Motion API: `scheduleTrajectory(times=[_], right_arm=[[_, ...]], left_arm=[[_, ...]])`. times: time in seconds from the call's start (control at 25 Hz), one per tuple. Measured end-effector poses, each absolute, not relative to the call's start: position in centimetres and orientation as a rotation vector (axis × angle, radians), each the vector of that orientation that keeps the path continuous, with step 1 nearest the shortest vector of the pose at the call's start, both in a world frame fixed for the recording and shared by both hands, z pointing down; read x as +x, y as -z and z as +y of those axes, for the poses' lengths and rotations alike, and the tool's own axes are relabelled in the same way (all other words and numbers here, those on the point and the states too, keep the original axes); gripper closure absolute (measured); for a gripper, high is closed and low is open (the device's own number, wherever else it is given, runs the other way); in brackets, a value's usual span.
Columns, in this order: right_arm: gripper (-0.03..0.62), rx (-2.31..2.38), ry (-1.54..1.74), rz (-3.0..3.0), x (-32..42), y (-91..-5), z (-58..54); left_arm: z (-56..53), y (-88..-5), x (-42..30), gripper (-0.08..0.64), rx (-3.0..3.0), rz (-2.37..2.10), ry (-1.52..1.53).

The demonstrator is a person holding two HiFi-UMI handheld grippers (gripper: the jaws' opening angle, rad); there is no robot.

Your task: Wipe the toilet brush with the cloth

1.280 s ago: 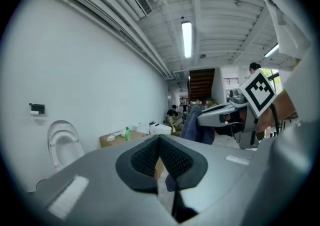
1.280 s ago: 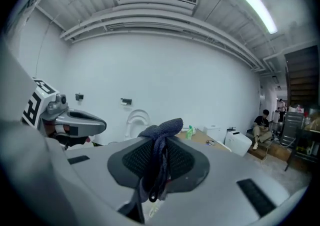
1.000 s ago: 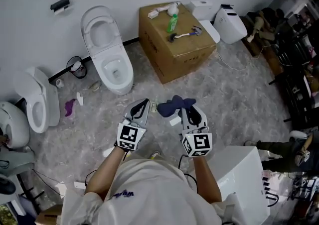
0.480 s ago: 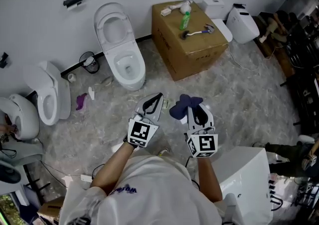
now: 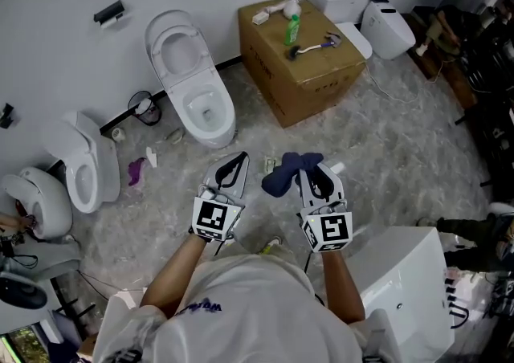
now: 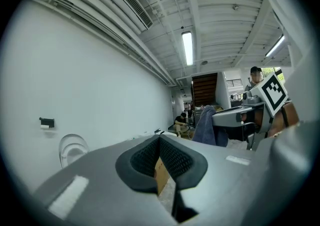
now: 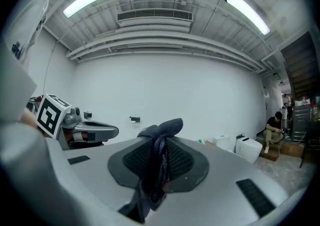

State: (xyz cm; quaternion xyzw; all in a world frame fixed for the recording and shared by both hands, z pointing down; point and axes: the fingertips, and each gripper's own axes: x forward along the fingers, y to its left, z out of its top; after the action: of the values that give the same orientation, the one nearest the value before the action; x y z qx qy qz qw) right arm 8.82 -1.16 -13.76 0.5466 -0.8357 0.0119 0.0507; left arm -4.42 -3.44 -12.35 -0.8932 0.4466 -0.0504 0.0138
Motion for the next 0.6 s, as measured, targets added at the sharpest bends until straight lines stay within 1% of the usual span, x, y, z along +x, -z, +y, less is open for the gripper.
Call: scheduleTrajectory(times=[0.28,0.6], right_arm=[[0.525,1.730,-0.211,-2.537,9.9,12.6,-2.3],[0.526,1.661,-0.106,-2.547,9.0,13.1,-3.3]], left_arm=[[-3.6,11.7,-3.7,0.558,-2.784,1.363,0.209],[-3.9,12.3,-3.3,0.558,-2.774,1.353,0.167]])
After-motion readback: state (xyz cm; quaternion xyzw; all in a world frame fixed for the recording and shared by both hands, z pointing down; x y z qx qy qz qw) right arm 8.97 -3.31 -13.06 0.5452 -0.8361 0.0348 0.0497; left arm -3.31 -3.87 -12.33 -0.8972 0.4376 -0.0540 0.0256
